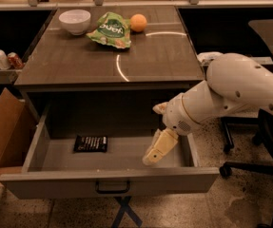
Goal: Pick rxbar chocolate from top drawer and place on counter
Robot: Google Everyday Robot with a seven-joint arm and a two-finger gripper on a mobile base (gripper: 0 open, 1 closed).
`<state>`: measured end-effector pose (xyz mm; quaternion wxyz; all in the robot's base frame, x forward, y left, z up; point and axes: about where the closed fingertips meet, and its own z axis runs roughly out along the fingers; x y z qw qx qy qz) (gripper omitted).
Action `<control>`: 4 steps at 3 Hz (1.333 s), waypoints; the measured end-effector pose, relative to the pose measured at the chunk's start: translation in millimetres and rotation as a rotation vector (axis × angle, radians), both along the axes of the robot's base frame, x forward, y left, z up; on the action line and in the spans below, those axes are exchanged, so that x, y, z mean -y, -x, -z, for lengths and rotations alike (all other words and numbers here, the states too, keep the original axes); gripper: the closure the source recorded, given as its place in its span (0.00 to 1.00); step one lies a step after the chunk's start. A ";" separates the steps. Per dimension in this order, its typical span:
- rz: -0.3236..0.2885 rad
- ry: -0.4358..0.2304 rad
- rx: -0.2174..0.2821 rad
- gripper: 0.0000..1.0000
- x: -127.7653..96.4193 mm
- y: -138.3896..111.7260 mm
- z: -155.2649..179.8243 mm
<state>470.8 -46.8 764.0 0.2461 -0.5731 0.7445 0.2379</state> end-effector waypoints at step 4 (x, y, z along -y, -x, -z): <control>0.009 -0.111 0.070 0.00 -87.6 -60.8 64.9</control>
Offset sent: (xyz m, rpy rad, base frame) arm 0.0334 0.0583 -0.0391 0.0637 -0.0017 0.0511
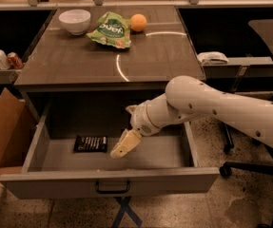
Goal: Pick rxbar chocolate from top drawer and place on counter
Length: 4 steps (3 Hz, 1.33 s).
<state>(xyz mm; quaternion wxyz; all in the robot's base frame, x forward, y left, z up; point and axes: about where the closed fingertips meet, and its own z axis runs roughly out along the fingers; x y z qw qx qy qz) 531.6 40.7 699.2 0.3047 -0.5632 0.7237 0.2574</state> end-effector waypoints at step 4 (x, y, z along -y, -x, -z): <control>-0.050 0.008 0.039 0.00 -31.2 -22.1 22.9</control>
Offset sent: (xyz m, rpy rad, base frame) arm 0.0115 0.0086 -0.0090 0.0508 -0.0118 0.0322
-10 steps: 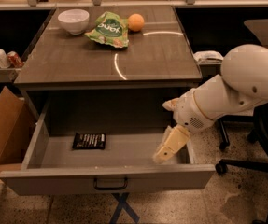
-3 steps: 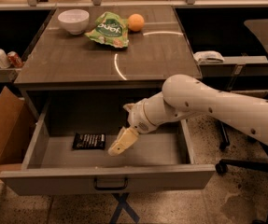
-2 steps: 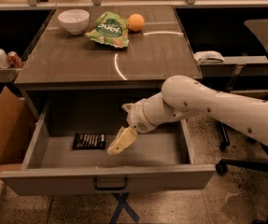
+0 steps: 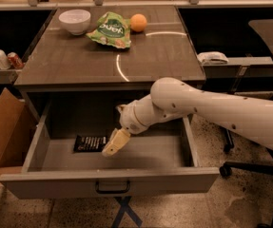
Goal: Pick rxbar chocolate from top drawer and place on counter
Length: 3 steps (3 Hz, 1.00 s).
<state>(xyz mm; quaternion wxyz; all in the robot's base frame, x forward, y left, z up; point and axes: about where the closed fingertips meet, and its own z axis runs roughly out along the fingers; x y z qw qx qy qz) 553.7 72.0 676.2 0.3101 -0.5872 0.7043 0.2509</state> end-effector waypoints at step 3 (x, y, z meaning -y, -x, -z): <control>-0.063 -0.001 0.012 0.00 -63.9 -2.9 55.4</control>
Offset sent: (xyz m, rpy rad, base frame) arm 0.0037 0.0741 -0.0629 0.0302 -0.0009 0.0844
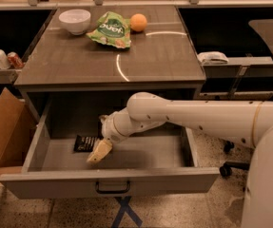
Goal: Pick rxbar chocolate from top drawer and place on counter
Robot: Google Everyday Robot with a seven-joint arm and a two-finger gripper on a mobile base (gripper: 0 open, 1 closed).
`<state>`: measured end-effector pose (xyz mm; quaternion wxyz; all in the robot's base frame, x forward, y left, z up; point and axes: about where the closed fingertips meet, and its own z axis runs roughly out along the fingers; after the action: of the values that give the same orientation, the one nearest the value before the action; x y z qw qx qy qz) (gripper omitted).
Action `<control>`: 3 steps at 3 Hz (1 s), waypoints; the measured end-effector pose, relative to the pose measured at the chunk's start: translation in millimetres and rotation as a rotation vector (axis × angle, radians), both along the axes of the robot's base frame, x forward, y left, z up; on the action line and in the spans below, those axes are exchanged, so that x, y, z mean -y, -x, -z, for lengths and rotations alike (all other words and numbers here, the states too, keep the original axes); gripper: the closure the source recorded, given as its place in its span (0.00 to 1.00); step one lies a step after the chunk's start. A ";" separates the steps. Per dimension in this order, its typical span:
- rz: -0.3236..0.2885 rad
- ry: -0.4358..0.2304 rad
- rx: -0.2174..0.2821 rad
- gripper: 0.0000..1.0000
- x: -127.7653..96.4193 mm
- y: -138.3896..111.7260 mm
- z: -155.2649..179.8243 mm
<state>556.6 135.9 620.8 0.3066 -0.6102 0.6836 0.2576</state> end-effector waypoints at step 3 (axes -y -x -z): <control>0.007 0.013 0.007 0.42 -14.9 -8.5 27.2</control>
Offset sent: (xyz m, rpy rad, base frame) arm 0.0135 0.0156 -0.0257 -0.0103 -0.0233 -0.0160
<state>565.1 150.8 593.6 0.3058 -0.6108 0.6862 0.2502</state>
